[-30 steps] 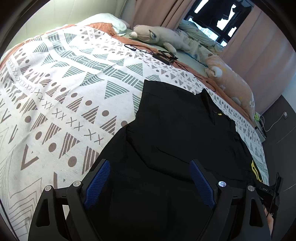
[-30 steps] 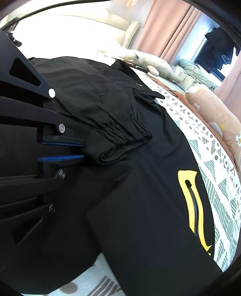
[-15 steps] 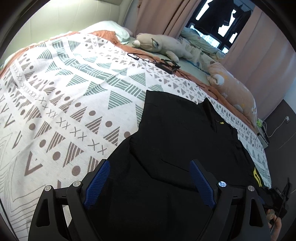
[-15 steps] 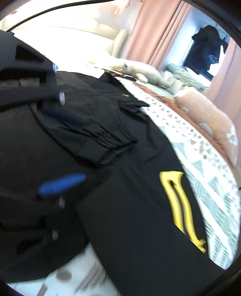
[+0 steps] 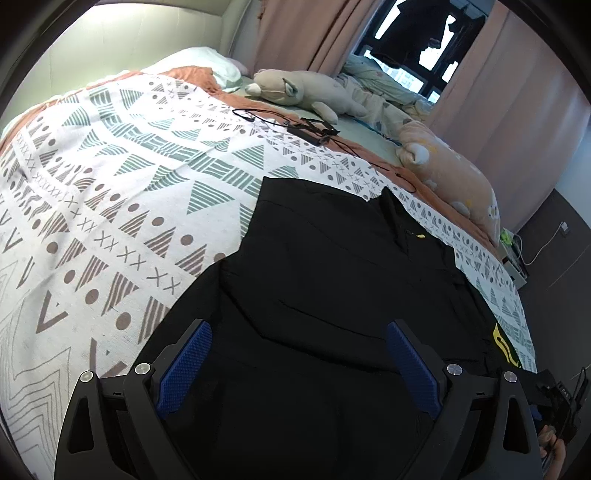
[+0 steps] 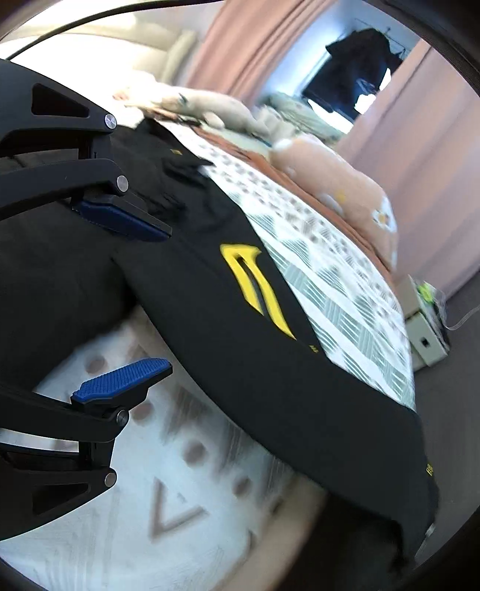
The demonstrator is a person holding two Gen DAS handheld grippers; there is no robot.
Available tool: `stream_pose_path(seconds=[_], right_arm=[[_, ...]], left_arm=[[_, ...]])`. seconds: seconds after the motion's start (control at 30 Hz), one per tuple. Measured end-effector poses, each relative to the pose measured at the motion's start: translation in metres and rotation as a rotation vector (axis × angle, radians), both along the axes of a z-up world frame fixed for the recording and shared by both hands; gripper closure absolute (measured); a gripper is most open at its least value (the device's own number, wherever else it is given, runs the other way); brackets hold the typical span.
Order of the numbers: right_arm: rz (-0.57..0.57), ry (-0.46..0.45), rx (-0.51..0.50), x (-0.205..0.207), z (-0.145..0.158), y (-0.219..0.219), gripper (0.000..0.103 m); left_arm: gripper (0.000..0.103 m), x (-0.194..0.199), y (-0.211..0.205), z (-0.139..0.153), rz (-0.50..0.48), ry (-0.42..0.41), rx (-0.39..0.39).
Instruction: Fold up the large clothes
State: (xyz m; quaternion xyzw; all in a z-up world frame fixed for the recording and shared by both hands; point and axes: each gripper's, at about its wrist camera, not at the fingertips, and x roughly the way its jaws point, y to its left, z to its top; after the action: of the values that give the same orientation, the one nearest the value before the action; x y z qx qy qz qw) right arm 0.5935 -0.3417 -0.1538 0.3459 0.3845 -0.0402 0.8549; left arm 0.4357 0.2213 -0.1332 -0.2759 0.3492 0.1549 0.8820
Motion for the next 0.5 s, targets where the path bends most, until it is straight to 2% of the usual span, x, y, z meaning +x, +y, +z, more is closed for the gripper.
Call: stream_pose_path(seconds=[0.1,0.23,0.37,0.43,0.47,0.5], right_arm=[[-0.032,-0.025,0.001,0.001,-0.001,-0.02,0.037],[-0.074,-0.014,0.044,0.006,-0.016,-0.044,0.037],[-0.117,-0.031,0.015,0.012,-0.023,-0.061,0.038],[-0.14,-0.088,0.037,0.011,-0.023,-0.07,0.048],[-0.147,-0.123,0.069,0.01,-0.024,-0.075,0.064],[-0.146,-0.137,0.094,0.011,-0.027,-0.077,0.087]], left_arm=[[0.007,0.002,-0.008,0.001,-0.01,0.005,0.013],[0.007,0.004,-0.018,0.001,-0.022,0.013,0.043],[0.007,0.004,-0.024,0.003,-0.018,0.024,0.056],[0.007,0.002,-0.025,0.006,-0.019,0.018,0.038],[0.007,0.0,-0.025,0.009,-0.02,0.009,0.027],[0.007,-0.002,-0.026,0.012,-0.02,0.0,0.022]])
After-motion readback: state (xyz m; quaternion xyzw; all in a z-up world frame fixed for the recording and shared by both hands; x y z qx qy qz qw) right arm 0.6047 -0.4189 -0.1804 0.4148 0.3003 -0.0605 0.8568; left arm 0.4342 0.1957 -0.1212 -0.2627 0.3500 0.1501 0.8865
